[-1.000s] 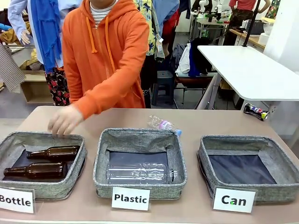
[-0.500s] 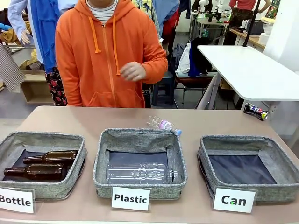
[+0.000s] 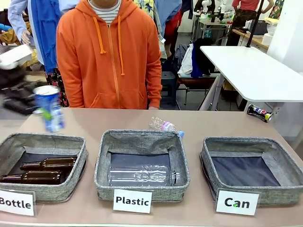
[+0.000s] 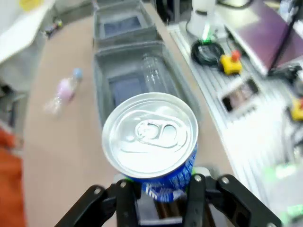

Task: Sort the can waste into the basket.
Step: Pick up the can waste from the table and place it in the right Fabric basket.

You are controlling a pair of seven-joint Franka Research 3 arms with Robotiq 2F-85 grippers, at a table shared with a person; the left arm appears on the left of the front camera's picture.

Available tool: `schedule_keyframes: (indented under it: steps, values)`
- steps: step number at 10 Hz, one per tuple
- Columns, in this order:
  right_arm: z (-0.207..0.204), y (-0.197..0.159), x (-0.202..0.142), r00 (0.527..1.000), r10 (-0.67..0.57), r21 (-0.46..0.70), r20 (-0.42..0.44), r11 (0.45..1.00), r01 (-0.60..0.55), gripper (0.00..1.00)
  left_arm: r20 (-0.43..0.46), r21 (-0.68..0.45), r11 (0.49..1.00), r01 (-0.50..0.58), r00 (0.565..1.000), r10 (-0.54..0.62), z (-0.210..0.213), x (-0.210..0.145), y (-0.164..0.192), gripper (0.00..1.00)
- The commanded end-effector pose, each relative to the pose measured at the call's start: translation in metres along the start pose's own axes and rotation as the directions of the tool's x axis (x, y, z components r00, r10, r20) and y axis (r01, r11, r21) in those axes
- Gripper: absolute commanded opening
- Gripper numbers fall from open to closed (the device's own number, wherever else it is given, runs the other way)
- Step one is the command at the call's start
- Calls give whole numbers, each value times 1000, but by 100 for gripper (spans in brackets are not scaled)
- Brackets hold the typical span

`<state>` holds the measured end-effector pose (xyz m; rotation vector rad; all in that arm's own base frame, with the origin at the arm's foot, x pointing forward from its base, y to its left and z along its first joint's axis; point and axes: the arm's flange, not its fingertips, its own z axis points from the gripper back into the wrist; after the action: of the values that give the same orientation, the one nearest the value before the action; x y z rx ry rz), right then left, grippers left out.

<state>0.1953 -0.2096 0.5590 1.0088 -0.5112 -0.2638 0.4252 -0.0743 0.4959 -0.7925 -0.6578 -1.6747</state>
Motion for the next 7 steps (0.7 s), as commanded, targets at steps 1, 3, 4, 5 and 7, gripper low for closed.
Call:
schedule_keyframes:
  steps: [1,3,4,5,7]
  values:
    - [12,-5,-8,1000,7,15,-21,1000,-7,100,-67,37,999,-31,997,33,-71,65,48,41]
    - [17,-23,-16,998,10,47,-66,999,-7,100,-160,-12,1000,-20,987,18,-164,144,81,41]
    - [16,-28,-19,996,8,74,-84,997,-2,100,-174,-25,1000,11,985,-15,-205,177,93,41]
    - [17,-32,-23,996,6,81,-90,997,1,100,-175,39,996,74,982,-66,-247,204,108,41]
    - [12,-45,-24,995,-8,71,-97,997,14,100,-239,-1,998,67,969,-65,-344,240,122,41]
